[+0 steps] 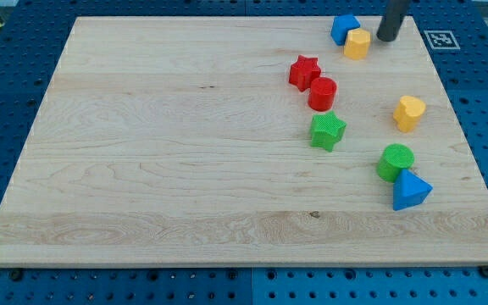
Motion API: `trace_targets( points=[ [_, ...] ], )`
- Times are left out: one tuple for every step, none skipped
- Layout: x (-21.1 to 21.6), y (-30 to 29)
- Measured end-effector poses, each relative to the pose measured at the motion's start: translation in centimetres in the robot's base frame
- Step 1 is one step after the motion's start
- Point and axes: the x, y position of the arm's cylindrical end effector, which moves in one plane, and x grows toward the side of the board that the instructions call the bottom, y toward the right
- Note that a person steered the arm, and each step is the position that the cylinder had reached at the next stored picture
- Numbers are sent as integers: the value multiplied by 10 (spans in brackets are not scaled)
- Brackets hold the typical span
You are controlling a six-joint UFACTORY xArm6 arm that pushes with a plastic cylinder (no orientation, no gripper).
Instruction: Nudge the blue cube to the left
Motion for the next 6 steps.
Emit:
trace_targets(
  points=[
    [-13, -9],
    [-13, -9],
    [-11, -35],
    [-7, -67],
    [-6, -68],
    [2, -67]
  ],
)
